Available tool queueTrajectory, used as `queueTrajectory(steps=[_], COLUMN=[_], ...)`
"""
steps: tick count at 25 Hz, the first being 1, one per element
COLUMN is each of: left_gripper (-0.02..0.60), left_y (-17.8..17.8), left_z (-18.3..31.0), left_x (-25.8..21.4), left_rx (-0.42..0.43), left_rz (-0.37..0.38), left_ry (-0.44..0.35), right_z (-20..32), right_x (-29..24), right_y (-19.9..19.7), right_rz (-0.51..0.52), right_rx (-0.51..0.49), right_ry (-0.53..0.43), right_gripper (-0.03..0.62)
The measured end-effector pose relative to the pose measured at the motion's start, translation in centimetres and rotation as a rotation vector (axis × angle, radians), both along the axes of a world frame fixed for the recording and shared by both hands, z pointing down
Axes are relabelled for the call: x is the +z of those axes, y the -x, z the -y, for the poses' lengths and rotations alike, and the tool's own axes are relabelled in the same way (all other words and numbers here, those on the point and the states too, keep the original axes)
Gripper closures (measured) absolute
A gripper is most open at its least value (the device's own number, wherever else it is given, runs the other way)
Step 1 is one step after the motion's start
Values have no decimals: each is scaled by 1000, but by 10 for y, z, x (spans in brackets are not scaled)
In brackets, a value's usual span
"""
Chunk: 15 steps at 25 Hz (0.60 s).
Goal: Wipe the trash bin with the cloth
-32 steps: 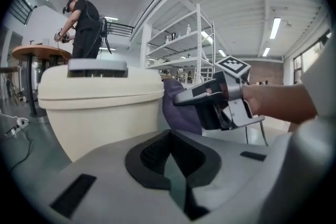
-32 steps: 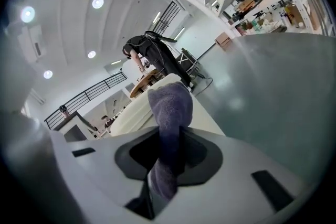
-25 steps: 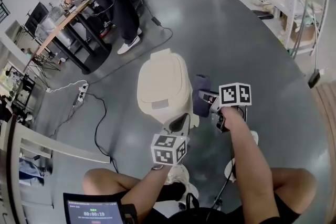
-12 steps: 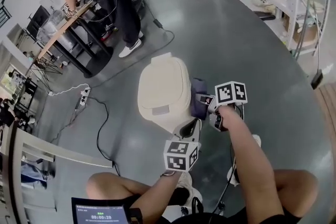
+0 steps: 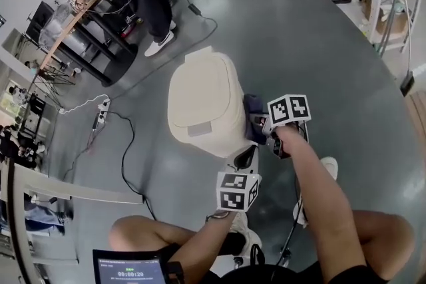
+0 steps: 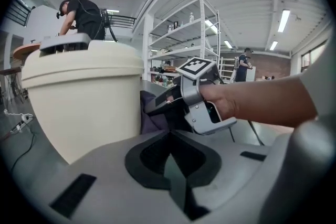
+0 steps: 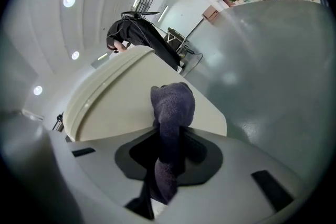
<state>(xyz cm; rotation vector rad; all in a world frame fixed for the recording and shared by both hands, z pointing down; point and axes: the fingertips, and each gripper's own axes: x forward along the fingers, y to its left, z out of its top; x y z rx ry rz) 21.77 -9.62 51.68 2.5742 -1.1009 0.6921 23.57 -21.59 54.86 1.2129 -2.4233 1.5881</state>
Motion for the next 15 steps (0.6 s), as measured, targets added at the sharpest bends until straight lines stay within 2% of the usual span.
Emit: queueTrajectory(steps=[5, 15], left_gripper=[584, 584], left_y=[0, -4], left_z=[-2, 4], left_x=[34, 83], left_rx=[5, 11], left_rz=[30, 69], left_ry=[67, 133], right_z=[3, 9], right_x=[38, 110], right_y=[1, 3], right_rz=[-35, -91], right_rx=[-8, -26], right_ry=[54, 120], right_gripper=[519, 519])
